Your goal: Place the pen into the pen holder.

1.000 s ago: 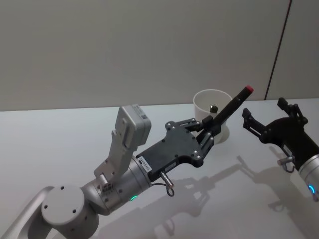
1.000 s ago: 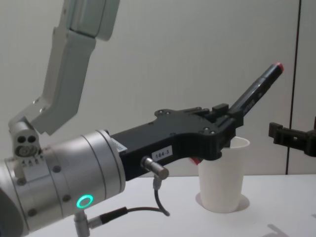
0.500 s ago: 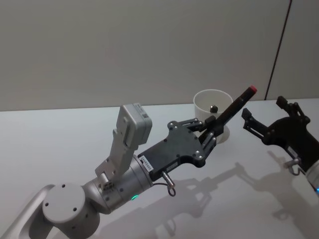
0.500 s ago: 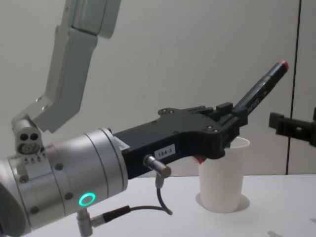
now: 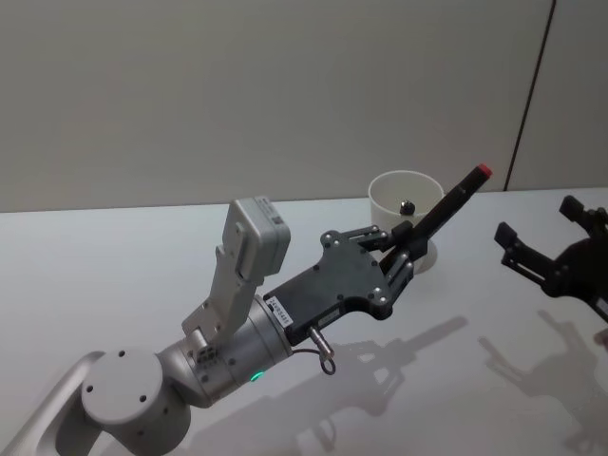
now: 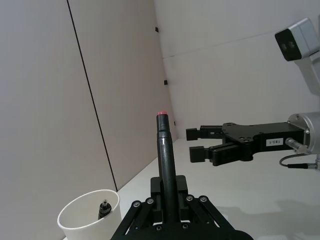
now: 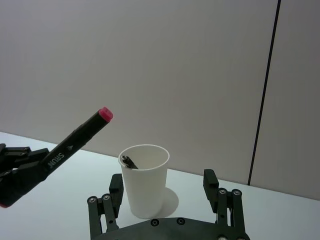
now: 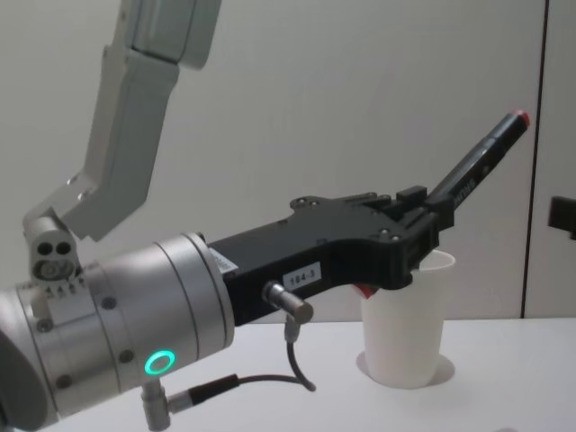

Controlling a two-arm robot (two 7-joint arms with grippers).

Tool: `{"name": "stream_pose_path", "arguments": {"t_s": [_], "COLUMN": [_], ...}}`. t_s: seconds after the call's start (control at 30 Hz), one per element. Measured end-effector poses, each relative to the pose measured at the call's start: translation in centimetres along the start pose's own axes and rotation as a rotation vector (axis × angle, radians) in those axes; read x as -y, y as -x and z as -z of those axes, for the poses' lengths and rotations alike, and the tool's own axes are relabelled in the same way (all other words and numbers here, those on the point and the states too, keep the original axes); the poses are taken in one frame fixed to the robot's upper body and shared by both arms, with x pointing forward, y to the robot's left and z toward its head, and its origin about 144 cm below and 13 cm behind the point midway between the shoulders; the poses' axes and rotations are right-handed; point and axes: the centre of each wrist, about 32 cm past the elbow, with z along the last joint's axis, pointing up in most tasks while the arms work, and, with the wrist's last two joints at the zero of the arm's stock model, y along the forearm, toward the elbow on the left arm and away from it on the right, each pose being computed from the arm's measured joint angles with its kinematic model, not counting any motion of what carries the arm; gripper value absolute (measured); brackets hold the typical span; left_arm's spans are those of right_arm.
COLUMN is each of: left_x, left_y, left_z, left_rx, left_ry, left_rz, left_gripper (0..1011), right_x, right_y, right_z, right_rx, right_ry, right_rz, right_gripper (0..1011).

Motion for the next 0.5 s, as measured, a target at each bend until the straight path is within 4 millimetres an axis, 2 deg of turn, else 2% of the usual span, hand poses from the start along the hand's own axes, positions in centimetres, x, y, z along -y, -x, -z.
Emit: {"name": "stream_pose_path", "arguments": {"t_s": [0.23, 0.5], "left_x": [0.0, 0.0], "left_y": [0.0, 0.0], "left_z": [0.0, 0.0], "left_rx": [-0.001, 0.000], "left_ry": [0.001, 0.001], "left_rz": [0.001, 0.002], "left_gripper": [173, 172], "right_x": [1.4, 1.8], "right_y": [-0.5, -0.4], "right_z": [-0.8, -1.5], "right_rx": [-0.019, -0.075], "right_ry": [0.019, 0.015], "right_rz": [-0.029, -0.059], "right_gripper": [1001, 1001]}}
